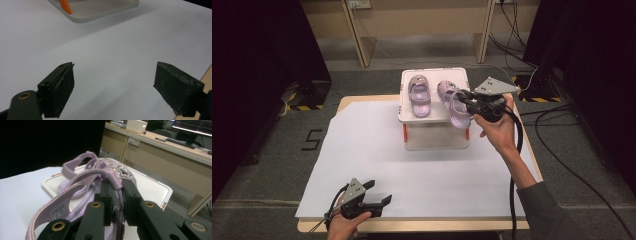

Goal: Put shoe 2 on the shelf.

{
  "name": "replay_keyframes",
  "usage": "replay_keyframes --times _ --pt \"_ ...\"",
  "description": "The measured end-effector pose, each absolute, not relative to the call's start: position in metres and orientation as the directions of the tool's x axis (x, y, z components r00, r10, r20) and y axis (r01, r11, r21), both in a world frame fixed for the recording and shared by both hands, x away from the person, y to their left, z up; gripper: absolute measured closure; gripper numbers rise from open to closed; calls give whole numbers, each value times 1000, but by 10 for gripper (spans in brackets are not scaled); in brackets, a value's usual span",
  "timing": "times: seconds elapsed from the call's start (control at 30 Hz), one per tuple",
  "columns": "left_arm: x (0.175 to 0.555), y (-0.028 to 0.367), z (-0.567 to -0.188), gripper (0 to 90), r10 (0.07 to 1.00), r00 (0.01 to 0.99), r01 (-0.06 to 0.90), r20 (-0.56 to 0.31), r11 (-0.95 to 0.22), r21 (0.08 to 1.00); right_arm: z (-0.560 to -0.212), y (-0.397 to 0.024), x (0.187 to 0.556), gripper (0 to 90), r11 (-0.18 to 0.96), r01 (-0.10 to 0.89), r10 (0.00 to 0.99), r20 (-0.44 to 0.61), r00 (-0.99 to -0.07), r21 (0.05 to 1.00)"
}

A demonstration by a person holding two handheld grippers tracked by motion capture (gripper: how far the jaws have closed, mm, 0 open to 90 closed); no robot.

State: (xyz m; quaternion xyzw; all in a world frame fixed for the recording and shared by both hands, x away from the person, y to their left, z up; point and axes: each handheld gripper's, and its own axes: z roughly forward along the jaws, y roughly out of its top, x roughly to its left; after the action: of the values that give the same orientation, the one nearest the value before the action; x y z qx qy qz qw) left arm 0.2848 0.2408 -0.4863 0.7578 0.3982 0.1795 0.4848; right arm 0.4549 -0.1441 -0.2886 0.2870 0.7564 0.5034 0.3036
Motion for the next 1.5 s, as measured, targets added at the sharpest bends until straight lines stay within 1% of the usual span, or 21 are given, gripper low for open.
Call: replay_keyframes --times 0.23,0.6,0.77,1.17,1.27,1.3,1.33,1.47,1.5 --pt "284 241 -486 160 776 622 429 -108 -222 876 -294 -132 481 809 345 152 760 -181 -624 926" --pt "283 241 -486 160 770 627 430 -115 -220 875 -300 -113 515 809 389 179 796 -232 -559 904" --pt "283 241 -486 160 771 626 429 -115 -217 877 -304 -103 521 808 411 193 797 -247 -551 891" --pt "282 241 -485 160 769 629 426 -113 -219 878 -308 -82 528 795 454 186 792 -300 -532 871" --pt "281 241 -485 160 769 629 427 -114 -219 877 -312 -78 528 764 510 175 771 -357 -527 842" --pt "281 241 -485 160 769 629 427 -112 -222 877 -314 -78 528 748 508 180 773 -353 -526 843" --pt "281 241 -485 160 769 629 427 -112 -222 877 -315 -79 529 727 490 182 780 -335 -529 853" --pt "281 241 -485 160 771 627 427 -114 -219 877 -314 -85 529 574 439 227 810 -274 -519 869" --pt "281 241 -485 160 771 626 427 -114 -218 877 -313 -87 529 549 421 235 815 -252 -521 876"
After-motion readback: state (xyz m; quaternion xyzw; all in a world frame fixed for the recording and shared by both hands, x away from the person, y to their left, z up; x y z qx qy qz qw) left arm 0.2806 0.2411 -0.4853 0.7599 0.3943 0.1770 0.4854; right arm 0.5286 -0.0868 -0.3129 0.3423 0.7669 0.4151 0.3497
